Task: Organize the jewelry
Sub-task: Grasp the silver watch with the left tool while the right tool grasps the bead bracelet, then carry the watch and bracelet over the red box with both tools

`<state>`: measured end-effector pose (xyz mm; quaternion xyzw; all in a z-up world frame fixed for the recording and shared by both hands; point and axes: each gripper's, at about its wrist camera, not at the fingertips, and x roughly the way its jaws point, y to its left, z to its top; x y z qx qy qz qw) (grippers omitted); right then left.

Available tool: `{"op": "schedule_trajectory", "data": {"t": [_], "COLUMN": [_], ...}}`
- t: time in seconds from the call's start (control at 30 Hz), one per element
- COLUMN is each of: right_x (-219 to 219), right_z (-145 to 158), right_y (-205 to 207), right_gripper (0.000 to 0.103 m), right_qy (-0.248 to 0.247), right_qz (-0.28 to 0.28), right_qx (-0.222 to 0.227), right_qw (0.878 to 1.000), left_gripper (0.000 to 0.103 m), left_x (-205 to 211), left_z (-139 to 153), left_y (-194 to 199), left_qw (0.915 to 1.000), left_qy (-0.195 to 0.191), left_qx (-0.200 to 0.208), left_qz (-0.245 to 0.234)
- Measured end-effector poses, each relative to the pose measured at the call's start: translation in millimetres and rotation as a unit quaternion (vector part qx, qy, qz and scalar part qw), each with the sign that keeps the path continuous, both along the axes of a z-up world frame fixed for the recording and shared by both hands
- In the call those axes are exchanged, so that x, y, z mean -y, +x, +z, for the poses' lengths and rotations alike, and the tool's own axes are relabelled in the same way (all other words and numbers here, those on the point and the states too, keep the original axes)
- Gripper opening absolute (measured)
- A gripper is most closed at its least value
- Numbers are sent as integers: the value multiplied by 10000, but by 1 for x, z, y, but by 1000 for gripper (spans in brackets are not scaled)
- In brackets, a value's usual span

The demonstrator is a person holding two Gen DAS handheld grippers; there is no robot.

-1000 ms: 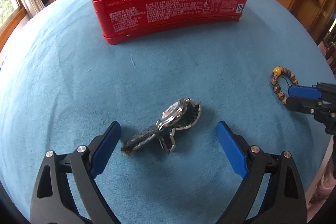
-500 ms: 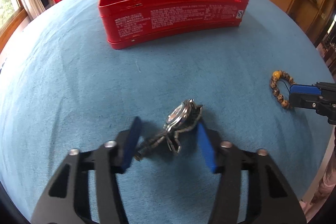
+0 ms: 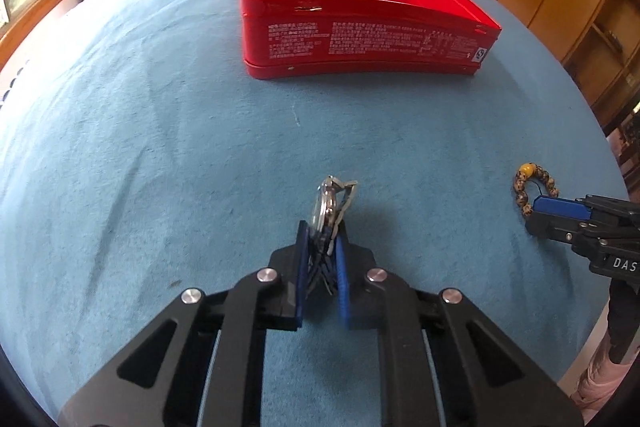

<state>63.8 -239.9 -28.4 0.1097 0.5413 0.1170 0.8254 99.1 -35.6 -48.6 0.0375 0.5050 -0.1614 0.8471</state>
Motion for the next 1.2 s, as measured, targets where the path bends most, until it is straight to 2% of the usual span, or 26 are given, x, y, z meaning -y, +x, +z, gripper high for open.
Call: {"op": "schedule_trajectory", "data": {"t": [0.2, 0.27, 0.3, 0.37, 0.47, 0.63, 0.77, 0.97, 1.2], "right_x": [-13, -17, -18, -18, -14, 4, 12, 15, 4], "right_z": [-3, -3, -3, -3, -4, 2, 17, 31, 5], "right_y": [5, 7, 8, 9, 9, 5, -1, -4, 3], "right_gripper": [38, 26, 24, 11, 11, 11, 11, 11, 11], "right_qy": [-276, -520, -599, -634, -512, 212, 380, 326, 282], "right_qz": [204, 232, 248, 269, 266, 206, 183, 246, 325], "right_qx": [72, 139, 170, 199, 194, 129, 301, 386, 57], "right_qw": [9994, 9983, 9978, 9974, 9981, 9995, 9987, 9984, 9991], "left_gripper": [10, 10, 10, 10, 9, 9, 9, 9, 9], "left_x": [0, 1, 2, 3, 2, 2, 4, 7, 13], "left_z": [10, 13, 14, 16, 19, 23, 25, 31, 19], "left_y": [-4, -7, -9, -10, -14, -16, -15, -18, -17], "left_qw": [9999, 9999, 9999, 9999, 9998, 9998, 9998, 9996, 9998], "left_qy": [-7, -37, -46, -29, -11, 8, 17, 56, 58], "left_qx": [94, 109, 111, 130, 146, 177, 184, 264, 104], "left_qz": [111, 114, 104, 98, 98, 91, 99, 113, 165]}}
